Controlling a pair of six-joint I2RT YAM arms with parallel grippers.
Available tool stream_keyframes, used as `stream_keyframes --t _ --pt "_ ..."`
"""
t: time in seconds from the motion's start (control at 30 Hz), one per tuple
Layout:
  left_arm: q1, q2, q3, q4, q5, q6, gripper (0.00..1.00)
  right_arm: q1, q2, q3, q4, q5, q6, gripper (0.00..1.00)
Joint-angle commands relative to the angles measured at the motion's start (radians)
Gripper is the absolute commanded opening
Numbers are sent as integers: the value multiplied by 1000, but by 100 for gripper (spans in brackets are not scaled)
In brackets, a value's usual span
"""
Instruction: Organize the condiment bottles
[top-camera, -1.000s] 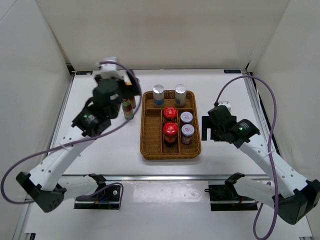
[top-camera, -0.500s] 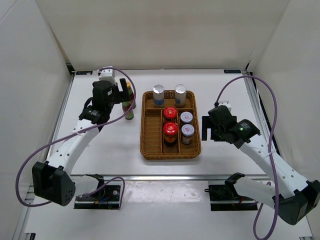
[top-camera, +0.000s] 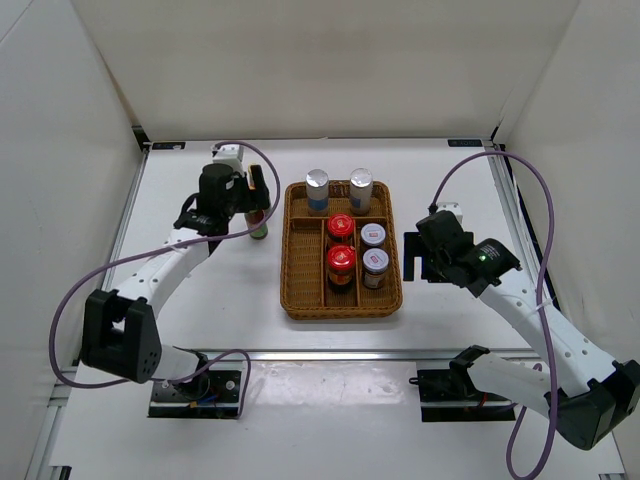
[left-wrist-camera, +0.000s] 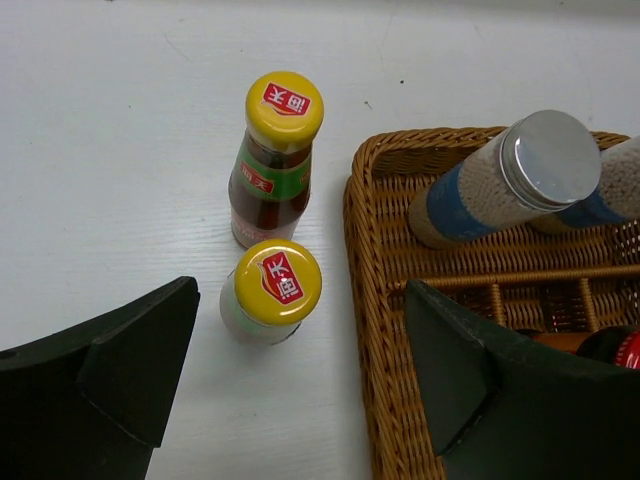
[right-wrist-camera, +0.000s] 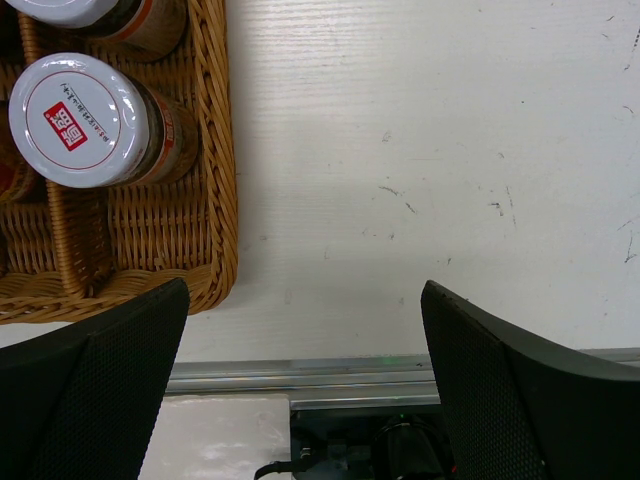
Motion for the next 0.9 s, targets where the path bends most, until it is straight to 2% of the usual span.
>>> stream_keyframes --t 0.0,0.23,0.37,0.43,0.47,0.5,0.53,0.6,0.73,0.87 --pt "3 5 -11 33 24 -12 93 -2 1 -1 26 5 -3 100" --pt "3 65 -2 42 5 8 81 -2 10 -1 26 5 -3 100" --pt "3 85 7 42 -14 19 71 -2 10 -1 26 5 -3 100" --pt "3 85 7 22 -24 28 63 -2 10 -1 26 5 -3 100" --pt "3 73 7 22 -33 28 59 -2 19 -1 26 5 -3 100" --pt "3 62 7 7 -33 16 49 -2 19 -1 26 5 -3 100" --pt "3 33 7 -4 -54 2 43 -2 19 -1 26 5 -3 100" --pt "3 1 7 -37 -111 -7 35 -2 19 -1 26 5 -3 100" --pt "-41 -113 7 -82 -174 -7 26 -2 19 -1 26 5 -12 100" --pt "-117 -212 7 -126 -211 -7 21 -2 19 -1 35 -4 -12 100"
